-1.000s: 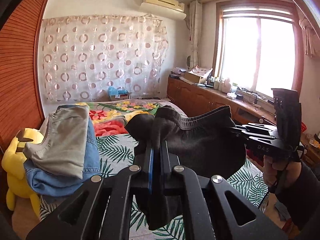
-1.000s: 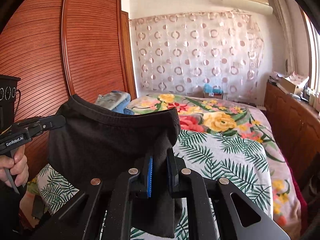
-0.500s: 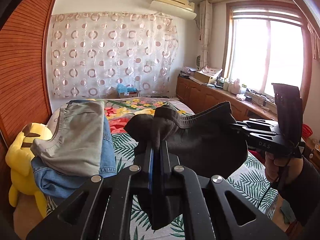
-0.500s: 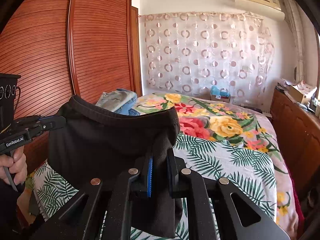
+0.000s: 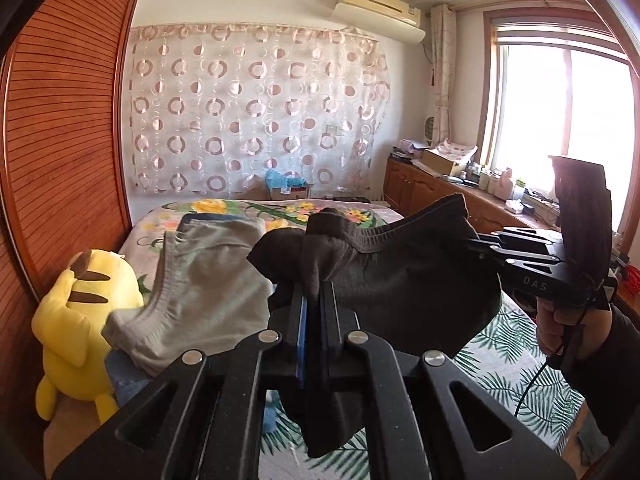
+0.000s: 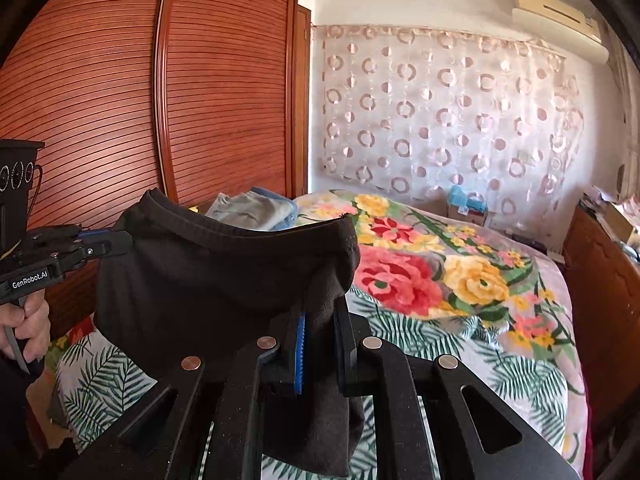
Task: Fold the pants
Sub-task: 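Grasp the folded black pants with the right tool and lift them with both tools, then carry the held pants with both tools over the jeans stack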
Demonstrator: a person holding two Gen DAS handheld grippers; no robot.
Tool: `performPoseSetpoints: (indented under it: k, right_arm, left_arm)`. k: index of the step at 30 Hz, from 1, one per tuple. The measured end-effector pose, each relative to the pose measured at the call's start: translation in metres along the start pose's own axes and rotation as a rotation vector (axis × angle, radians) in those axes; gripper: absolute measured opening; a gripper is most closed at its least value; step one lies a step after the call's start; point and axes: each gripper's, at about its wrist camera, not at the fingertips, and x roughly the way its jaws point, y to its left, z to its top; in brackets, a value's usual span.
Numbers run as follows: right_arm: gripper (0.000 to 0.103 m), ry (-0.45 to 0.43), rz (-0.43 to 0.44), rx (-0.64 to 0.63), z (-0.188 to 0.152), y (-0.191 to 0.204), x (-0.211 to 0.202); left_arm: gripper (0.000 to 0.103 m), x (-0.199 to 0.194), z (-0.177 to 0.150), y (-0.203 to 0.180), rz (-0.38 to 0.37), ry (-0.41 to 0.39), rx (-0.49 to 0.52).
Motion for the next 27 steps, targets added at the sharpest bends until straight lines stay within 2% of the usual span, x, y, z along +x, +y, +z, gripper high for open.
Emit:
performPoseSetpoints:
  k: [12,22,27]
  right_arm:
    - [0.011,-0.017,0.039,-0.063,0.033,-0.018,0.061]
    - [0.011,-0.032,0.073,-0.149,0.051,-0.022,0.101]
    - [0.011,-0.050,0.105,-0.179,0.055,-0.022,0.116]
  left_arm:
    - [0.006,0.017,0.015,0.033,0.058,-0.015,-0.039]
    - [0.006,0.005,0.010,0.040,0.099,-0.097,-0.087]
    - [0.006,0.006,0.004,0.049,0.118,-0.097,-0.126]
